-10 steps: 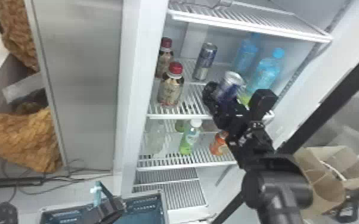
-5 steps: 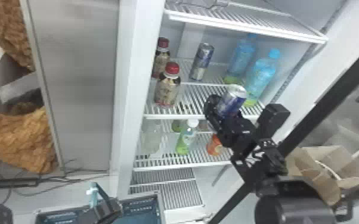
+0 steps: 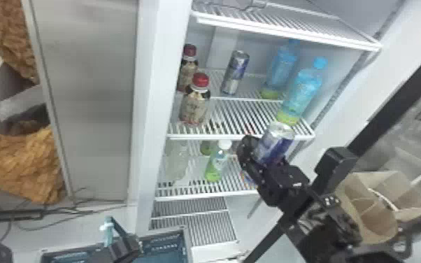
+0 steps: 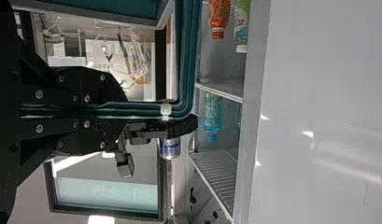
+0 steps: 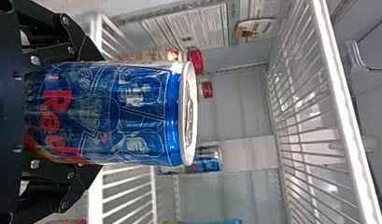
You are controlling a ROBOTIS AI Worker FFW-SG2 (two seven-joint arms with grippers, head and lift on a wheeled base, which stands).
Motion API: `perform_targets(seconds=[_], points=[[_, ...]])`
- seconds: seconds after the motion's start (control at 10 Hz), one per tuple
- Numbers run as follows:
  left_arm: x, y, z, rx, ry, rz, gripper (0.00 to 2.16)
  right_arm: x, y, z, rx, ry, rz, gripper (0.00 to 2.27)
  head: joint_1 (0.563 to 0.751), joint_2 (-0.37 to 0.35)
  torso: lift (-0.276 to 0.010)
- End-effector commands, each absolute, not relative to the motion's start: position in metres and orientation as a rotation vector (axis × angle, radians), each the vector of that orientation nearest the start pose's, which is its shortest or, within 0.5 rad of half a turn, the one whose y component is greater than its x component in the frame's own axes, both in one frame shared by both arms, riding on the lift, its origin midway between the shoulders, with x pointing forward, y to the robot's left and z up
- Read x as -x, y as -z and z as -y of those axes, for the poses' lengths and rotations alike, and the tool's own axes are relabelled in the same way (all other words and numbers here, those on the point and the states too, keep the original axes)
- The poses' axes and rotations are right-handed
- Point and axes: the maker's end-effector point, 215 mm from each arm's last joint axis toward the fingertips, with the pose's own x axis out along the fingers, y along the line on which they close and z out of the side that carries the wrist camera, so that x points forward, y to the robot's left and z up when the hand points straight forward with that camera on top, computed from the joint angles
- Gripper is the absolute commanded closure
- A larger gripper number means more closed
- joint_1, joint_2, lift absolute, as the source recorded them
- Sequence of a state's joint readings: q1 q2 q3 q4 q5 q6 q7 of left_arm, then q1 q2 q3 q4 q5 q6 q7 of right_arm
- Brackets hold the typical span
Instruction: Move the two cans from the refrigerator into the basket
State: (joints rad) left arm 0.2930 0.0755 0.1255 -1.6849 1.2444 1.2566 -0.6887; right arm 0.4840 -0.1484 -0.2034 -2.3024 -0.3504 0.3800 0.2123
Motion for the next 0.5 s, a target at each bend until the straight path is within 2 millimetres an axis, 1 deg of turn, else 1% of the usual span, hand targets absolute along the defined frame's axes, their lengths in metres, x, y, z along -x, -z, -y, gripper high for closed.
perform_targets(seconds=[0.0, 0.2, 0.4], points=[[-0.306, 0.372, -0.022, 1.524, 1.064, -0.779, 1.19, -0.431, 0.290, 0.249, -0.150, -0.214, -0.146, 1.25, 0.695, -0.348, -0.031], [-0.305, 0.373, -0.023, 1.526, 1.061, -0.779, 1.19, -0.414, 0.307, 0.230, -0.193, -0.260, -0.204, 1.25, 0.695, -0.338, -0.031], [-0.305, 0.373, -0.023, 1.527, 1.061, -0.778, 1.19, -0.398, 0.319, 0.204, -0.231, -0.319, -0.255, 1.25, 0.695, -0.319, -0.031]])
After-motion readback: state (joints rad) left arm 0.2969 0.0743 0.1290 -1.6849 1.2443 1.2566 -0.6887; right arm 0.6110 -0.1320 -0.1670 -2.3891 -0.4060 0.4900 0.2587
